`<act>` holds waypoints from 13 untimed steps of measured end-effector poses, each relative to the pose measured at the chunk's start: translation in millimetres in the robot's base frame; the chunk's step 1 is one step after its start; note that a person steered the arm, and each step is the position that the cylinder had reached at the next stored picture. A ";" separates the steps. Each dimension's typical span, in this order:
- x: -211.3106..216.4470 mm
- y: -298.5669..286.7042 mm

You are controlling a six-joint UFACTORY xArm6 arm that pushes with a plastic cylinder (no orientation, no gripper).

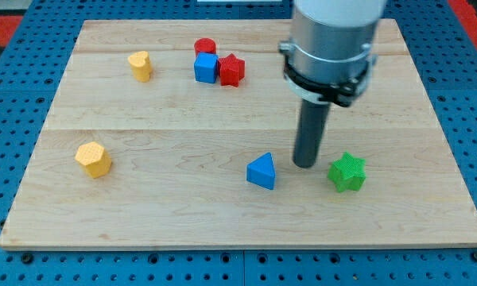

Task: Move the blue triangle to the bottom side of the blue cube

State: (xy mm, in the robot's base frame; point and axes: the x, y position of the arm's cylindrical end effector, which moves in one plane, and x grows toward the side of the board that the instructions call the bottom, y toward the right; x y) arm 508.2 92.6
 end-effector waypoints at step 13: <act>5.4 -119.2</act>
State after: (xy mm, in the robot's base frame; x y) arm 513.6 -26.6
